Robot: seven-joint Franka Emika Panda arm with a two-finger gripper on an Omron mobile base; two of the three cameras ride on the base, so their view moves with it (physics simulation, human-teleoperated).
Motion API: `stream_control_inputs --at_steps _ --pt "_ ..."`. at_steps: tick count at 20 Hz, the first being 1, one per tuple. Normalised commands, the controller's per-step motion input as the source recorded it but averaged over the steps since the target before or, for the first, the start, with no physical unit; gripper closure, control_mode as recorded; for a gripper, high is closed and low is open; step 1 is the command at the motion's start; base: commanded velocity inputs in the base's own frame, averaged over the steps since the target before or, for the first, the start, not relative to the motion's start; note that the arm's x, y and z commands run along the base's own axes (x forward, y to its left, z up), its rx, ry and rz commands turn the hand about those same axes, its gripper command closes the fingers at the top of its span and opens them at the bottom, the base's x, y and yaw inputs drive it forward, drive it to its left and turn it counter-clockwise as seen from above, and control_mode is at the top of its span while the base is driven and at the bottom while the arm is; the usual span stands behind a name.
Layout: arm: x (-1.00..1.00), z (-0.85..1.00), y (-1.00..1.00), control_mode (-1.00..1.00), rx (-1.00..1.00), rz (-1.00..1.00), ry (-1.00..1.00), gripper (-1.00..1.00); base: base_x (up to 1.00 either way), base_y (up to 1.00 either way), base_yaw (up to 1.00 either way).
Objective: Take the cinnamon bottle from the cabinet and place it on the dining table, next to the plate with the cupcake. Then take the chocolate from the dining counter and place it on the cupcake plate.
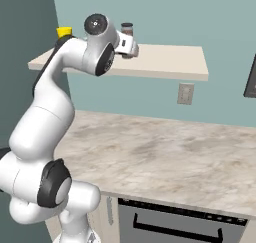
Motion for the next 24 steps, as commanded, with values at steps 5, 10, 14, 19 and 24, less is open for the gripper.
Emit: stream_control_inputs --at_steps 5,10,14,19,24 --pt "0.39 0.02 -0.05 -1.0 0.01 0.0 -0.01 -1.0 0.0 0.0 0.0" --pt "0.34 0.14 -0.12 -1.0 0.0 0.0 0.03 -1.0 0.0 0.0 0.0" --pt "0.2 0.11 -0.03 -1.0 0.0 0.0 -0.01 -1.0 0.0 0.0 0.0" --pt "0.26 0.07 0.0 -1.0 0.0 0.0 -0.01 -1.0 0.0 0.0 0.0" --pt "0.3 0.0 -0.02 -1.0 0.0 0.0 0.0 -1.0 0.0 0.0 0.0"
